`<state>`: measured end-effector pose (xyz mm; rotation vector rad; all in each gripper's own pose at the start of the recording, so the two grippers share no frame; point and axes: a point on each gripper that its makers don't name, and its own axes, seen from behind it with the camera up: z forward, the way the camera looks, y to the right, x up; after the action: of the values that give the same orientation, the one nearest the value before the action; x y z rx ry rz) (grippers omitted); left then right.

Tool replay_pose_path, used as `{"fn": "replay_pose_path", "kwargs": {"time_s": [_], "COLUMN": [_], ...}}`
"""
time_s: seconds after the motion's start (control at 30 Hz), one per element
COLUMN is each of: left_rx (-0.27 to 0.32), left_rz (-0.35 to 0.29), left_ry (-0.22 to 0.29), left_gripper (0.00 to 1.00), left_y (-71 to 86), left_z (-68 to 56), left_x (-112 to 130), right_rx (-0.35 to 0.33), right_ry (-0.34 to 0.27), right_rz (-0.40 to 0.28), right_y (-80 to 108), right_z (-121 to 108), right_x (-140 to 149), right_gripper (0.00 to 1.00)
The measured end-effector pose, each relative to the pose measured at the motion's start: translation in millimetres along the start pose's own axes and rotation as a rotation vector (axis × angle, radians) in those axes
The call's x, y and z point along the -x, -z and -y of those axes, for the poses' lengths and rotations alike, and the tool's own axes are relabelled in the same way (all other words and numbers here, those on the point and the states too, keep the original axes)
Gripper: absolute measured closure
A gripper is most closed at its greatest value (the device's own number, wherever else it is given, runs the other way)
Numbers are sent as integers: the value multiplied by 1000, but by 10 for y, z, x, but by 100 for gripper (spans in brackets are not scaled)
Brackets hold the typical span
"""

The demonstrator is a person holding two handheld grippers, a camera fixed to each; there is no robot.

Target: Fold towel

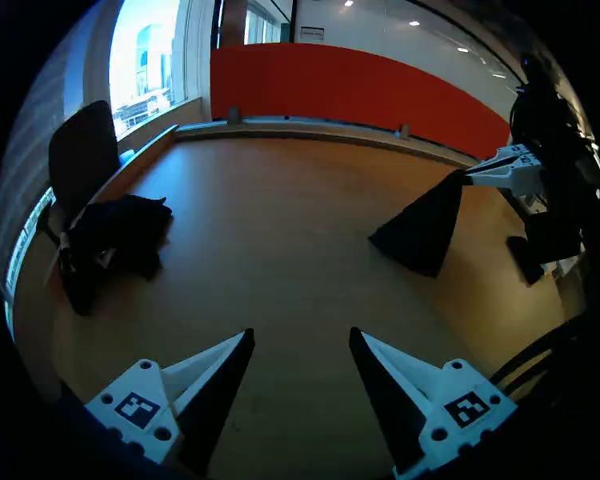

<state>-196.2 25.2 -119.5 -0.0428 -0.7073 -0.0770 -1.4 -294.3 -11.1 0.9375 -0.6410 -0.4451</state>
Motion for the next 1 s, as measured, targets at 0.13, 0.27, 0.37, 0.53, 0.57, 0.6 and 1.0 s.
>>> {"fn": "replay_pose_path", "kwargs": {"time_s": [0.13, 0.27, 0.37, 0.53, 0.57, 0.6, 1.0], "left_rx": [0, -1, -3, -3, -3, -3, 7], "left_rz": [-4, -8, -14, -33, -38, -42, -54], "left_ry": [3, 3, 2, 1, 1, 1, -21], "left_gripper": [12, 13, 13, 12, 12, 12, 13], "left_y": [-5, -18, -36, -85, -99, -112, -232], "left_z": [-2, 2, 9, 25, 29, 31, -7], "left_x": [-8, -7, -14, -43, -51, -57, -115], "right_rx": [1, -1, 1, 12, 16, 20, 74], "right_ry": [-5, -19, -33, -53, -57, -61, -121], "right_rz": [-3, -11, -18, -24, -25, -25, -18], "right_y": [35, 95, 163, 309, 346, 378, 816], "right_z": [-9, -33, -82, -219, -254, -285, -740], "right_x": [-11, -37, -70, -110, -112, -113, 76], "right_gripper": [95, 95, 95, 95, 95, 95, 95]}}
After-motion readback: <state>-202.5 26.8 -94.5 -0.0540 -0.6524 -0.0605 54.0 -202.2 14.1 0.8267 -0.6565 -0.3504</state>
